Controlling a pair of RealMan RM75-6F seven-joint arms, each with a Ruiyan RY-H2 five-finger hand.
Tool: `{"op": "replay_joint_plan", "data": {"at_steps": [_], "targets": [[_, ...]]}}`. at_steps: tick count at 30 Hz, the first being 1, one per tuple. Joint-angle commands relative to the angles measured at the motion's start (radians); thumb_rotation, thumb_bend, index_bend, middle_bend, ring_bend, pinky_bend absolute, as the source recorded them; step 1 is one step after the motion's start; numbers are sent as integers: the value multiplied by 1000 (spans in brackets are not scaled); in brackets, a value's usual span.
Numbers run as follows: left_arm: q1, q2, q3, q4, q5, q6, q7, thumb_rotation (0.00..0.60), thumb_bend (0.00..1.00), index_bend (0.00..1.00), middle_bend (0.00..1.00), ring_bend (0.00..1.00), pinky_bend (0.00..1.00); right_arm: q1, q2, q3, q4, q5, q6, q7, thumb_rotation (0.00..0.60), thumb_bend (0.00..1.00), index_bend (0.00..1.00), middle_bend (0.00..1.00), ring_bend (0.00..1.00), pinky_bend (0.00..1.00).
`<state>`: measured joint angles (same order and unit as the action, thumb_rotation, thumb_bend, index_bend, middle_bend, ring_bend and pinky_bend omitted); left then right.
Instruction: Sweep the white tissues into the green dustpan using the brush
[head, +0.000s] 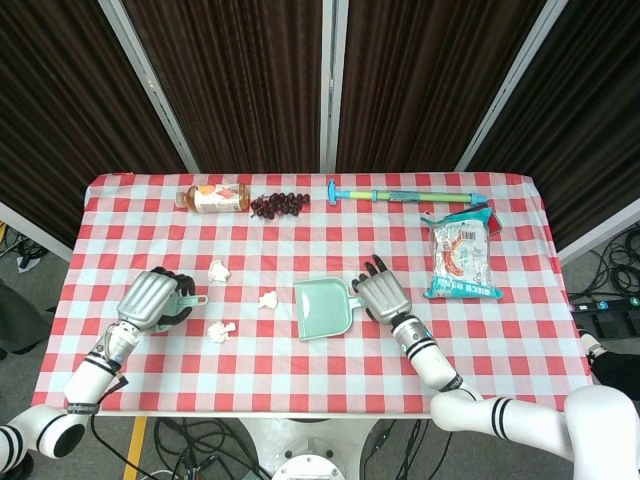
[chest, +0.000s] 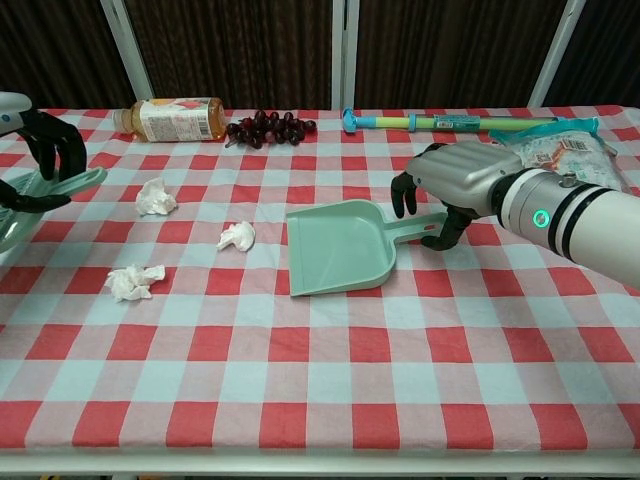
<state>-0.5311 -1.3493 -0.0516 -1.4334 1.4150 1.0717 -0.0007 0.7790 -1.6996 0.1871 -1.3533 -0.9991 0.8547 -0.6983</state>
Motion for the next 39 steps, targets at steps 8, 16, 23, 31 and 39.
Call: {"op": "replay_joint_plan", "data": {"at_steps": [8, 16, 23, 31, 39], "targets": [[-23, -29, -27, 74, -8, -28, -94, 600, 402, 531, 550, 430, 382, 26, -13, 8, -7, 23, 22, 18, 600, 323, 555, 496, 239, 93], [-111, -136, -60, 355, 34, -88, -276, 600, 413, 531, 551, 430, 382, 57, 8, 33, -55, 92, 46, -16, 600, 327, 598, 527, 266, 102], [-201, -200, -50, 508, 80, -173, -403, 600, 415, 531, 550, 430, 383, 89, -18, 35, -57, 196, 52, -60, 600, 327, 600, 529, 266, 103], [-279, -265, -41, 596, 104, -236, -539, 600, 416, 531, 551, 430, 384, 128, -54, 33, -49, 276, 89, -117, 600, 327, 600, 526, 266, 103], [-326, -289, -32, 583, 133, -233, -724, 600, 420, 531, 551, 430, 384, 155, -82, 27, -36, 323, 113, -147, 600, 327, 601, 526, 265, 107]]}}
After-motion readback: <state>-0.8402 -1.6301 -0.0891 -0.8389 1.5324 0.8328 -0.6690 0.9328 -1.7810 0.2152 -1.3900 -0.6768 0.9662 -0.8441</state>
